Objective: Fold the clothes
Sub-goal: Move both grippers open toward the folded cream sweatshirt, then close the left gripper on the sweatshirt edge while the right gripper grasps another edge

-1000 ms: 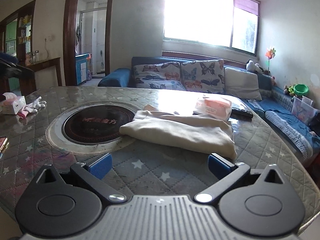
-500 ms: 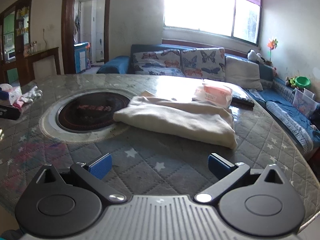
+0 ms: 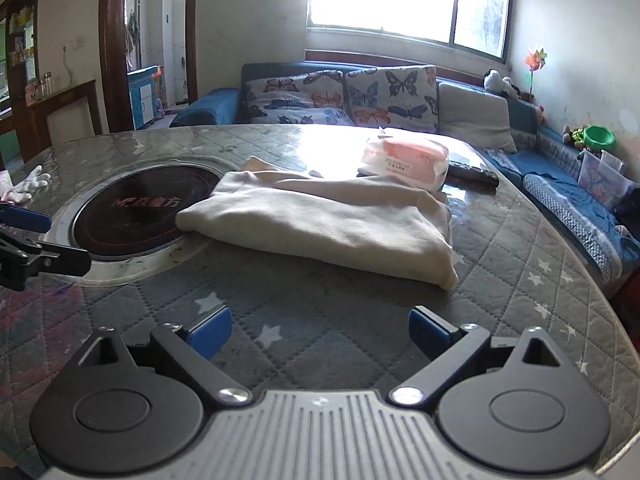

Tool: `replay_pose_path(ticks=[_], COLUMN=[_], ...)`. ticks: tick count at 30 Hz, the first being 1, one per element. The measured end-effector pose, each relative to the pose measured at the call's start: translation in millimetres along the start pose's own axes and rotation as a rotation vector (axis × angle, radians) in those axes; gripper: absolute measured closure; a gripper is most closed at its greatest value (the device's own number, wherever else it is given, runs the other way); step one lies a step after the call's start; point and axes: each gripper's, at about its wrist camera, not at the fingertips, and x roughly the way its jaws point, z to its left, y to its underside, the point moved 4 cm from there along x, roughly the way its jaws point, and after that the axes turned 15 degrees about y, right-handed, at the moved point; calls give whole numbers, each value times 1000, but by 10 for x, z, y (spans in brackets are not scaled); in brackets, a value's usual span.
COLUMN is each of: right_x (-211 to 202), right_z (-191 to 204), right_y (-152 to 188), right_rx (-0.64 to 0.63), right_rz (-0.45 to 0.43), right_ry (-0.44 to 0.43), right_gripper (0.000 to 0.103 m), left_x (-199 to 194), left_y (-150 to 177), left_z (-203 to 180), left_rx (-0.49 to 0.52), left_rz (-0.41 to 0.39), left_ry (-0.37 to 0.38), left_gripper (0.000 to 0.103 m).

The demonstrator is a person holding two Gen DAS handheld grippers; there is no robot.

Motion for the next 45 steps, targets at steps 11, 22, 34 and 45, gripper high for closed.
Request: replay_pose_path(ticks=[11,22,34,45], right_x=[308,604,1167,1588], right_z=[-169,-390,-612,-594], right_y=[-206,-469,-793,-1088], right_rx=[-3,8,25,-2], right_rz=[23,33,63,56], right_ry=[-1,16,34,0], right_gripper=[14,23,36,36], left_x=[389,755,1177,1577], left_y=[-362,-665,-1047,-1259], left_z=[-70,-11,185,350], left_rx=[20,-6,31,58], left_rz=[33,72,81,100], left_ry=[-29,8,3,26], left_gripper=[1,8,30,29])
